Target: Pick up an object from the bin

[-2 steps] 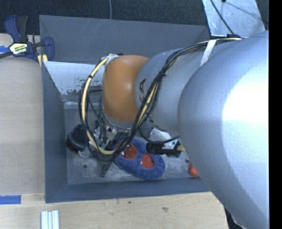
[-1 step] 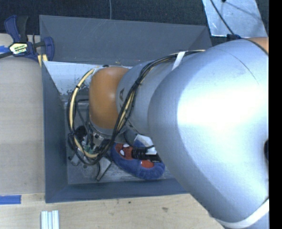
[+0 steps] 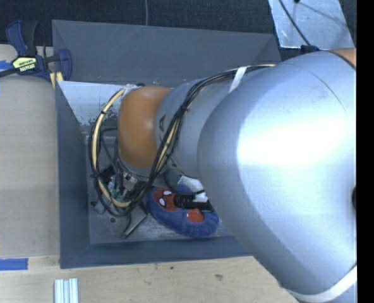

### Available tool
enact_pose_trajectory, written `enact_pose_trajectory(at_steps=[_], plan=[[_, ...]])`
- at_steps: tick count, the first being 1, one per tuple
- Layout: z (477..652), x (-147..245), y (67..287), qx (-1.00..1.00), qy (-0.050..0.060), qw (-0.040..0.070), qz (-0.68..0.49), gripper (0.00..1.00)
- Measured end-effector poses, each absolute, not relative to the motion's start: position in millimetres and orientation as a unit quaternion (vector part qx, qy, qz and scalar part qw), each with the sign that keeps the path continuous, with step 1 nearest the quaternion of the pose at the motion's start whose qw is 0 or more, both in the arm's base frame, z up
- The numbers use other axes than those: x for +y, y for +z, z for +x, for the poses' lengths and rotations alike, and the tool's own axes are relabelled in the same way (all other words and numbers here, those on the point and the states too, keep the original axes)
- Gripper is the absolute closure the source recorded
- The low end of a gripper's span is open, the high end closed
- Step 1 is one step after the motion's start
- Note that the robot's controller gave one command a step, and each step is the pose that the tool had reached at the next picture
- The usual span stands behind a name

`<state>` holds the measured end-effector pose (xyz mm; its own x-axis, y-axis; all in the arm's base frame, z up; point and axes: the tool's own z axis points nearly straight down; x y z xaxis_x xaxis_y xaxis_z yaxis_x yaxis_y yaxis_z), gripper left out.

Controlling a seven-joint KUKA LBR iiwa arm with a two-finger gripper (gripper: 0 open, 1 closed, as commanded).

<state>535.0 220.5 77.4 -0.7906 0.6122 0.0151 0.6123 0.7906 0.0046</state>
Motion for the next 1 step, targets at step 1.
enact_pose_trajectory(at_steps=[1], plan=[[487.4, 218.0, 95.4, -0.942, -0.006, -0.01, -0.335, 1.0]])
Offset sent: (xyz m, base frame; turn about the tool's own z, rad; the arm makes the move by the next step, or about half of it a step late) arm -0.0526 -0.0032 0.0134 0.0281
